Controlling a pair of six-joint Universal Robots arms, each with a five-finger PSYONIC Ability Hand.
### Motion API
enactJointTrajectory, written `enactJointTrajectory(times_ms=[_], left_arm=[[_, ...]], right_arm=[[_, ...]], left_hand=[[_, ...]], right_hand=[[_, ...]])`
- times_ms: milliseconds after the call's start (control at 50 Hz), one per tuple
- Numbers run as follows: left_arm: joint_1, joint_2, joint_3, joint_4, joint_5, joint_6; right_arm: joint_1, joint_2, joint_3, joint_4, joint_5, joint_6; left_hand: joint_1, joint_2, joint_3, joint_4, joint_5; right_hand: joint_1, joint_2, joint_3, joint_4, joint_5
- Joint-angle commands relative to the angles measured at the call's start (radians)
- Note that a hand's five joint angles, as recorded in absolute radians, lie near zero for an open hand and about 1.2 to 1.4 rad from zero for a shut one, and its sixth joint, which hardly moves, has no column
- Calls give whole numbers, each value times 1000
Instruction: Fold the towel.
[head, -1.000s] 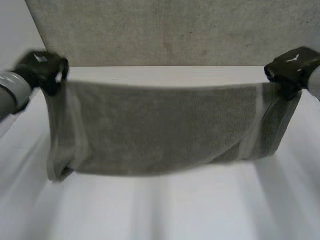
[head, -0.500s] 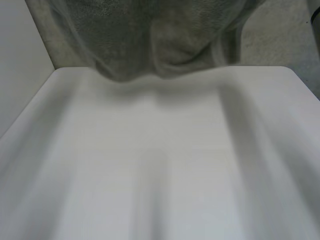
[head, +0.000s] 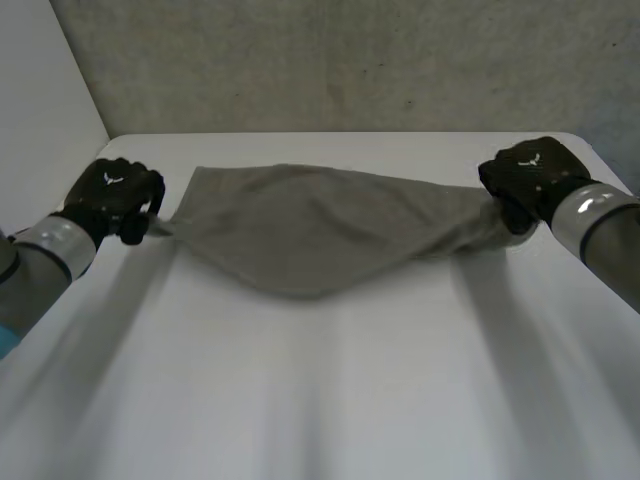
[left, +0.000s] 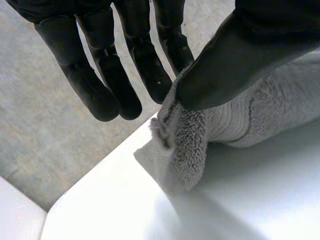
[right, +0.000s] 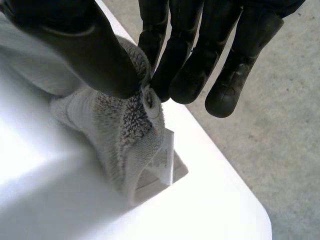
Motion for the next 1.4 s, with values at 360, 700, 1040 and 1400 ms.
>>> enactJointTrajectory(times_ms=[360, 700, 1040, 1400], left_arm=[[195, 407, -305, 2, 197, -15], [-62, -237, 297, -176, -79, 43], [-125, -568, 756, -320, -276, 120], [-199, -669, 940, -320, -331, 122]], right_arm=[[-246, -293, 145, 181, -150, -66], [-104, 277, -269, 187, 65, -29], [-58, 567, -592, 115, 163, 61], [-44, 624, -645, 52, 223, 63]], left_hand=[[-62, -124, -157, -129, -276], [-62, -124, -157, -129, -276], [-62, -124, -157, -129, -276], [-62, -124, -157, -129, -276]], right_hand=[[48, 51, 51, 59, 53], [48, 51, 51, 59, 53], [48, 51, 51, 59, 53], [48, 51, 51, 59, 53]])
